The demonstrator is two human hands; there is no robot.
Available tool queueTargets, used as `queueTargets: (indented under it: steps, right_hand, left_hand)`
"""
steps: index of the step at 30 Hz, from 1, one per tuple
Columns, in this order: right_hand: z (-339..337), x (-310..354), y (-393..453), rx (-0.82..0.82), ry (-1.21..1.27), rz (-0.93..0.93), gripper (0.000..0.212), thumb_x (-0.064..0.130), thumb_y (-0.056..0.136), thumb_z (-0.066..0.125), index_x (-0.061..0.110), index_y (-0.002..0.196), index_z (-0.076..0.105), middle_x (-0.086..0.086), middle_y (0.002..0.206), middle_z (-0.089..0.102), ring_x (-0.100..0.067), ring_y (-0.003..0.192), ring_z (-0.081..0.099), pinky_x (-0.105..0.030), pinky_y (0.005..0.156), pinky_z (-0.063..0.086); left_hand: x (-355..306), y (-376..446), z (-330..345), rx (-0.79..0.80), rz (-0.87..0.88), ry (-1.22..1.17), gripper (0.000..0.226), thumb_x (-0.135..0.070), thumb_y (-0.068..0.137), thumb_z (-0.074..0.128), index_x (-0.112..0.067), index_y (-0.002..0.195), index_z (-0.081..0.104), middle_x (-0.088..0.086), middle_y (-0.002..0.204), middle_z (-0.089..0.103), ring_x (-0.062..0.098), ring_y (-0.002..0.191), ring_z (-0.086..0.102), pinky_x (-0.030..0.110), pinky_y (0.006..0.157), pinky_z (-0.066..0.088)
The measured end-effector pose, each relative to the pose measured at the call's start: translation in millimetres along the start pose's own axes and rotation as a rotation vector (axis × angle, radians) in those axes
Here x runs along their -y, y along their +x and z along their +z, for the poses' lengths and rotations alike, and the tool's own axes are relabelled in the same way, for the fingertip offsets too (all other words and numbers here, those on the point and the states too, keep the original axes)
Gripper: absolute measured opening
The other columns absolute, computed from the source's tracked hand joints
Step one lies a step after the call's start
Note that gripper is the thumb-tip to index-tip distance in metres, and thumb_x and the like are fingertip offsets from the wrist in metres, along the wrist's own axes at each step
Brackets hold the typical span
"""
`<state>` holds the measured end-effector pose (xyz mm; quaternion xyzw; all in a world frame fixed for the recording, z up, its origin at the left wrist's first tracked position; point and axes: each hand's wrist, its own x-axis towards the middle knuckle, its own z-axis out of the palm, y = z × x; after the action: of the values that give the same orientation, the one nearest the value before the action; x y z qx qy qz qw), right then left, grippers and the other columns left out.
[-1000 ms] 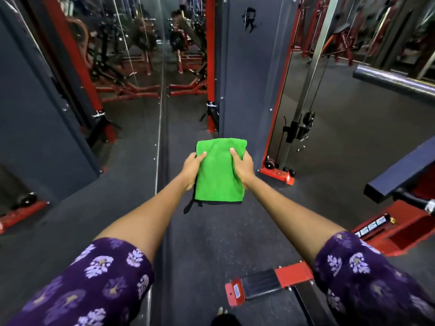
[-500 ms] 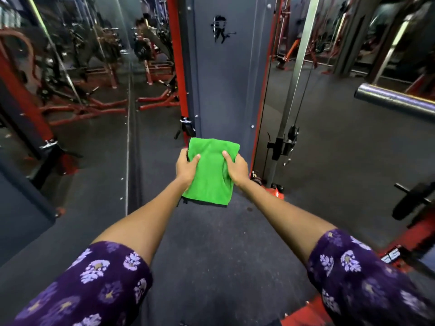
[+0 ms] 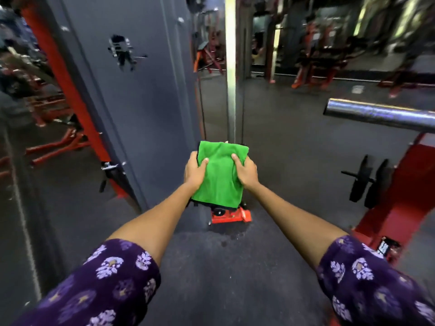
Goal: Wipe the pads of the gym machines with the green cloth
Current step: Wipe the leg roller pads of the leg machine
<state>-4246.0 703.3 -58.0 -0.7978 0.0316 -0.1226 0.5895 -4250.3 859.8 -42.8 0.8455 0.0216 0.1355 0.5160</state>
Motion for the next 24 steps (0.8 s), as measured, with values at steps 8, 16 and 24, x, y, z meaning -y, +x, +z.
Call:
queueTargets:
  steps: [8, 16, 24]
  right_hand:
    - [-37.9, -47.8, 108.6, -0.1, 0.024, 0.173, 0.043, 0.038, 0.087, 0.064, 0.013, 0.122, 0.059, -0.005, 0.122, 0.063, -0.02, 0.113, 0.058, -0.038, 0.101, 0.044]
    - [-71.4, -87.7, 238.1, -0.132, 0.09, 0.252, 0.05, 0.004, 0.087, 0.061, 0.007, 0.134, 0.044, -0.005, 0.129, 0.055, -0.02, 0.114, 0.055, -0.032, 0.097, 0.045]
    - [-114.1, -119.9, 334.3, -0.357, 0.009, 0.298, 0.047, 0.013, 0.089, 0.062, 0.009, 0.133, 0.047, -0.005, 0.129, 0.057, -0.022, 0.117, 0.054, -0.036, 0.101, 0.042]
  left_hand:
    - [-1.4, 109.8, 114.1, 0.135, 0.124, -0.029, 0.026, -0.012, 0.096, 0.048, 0.001, 0.118, 0.047, 0.019, 0.122, 0.053, 0.032, 0.112, 0.051, 0.035, 0.089, 0.037]
    - [-5.5, 240.5, 218.5, 0.294, 0.131, -0.071, 0.022, -0.014, 0.097, 0.048, 0.0, 0.113, 0.043, 0.019, 0.118, 0.055, 0.032, 0.107, 0.053, 0.038, 0.086, 0.043]
    - [-29.6, 320.9, 321.8, 0.402, -0.003, -0.19, 0.018, -0.021, 0.098, 0.048, -0.006, 0.106, 0.042, 0.012, 0.107, 0.056, 0.029, 0.102, 0.055, 0.032, 0.077, 0.04]
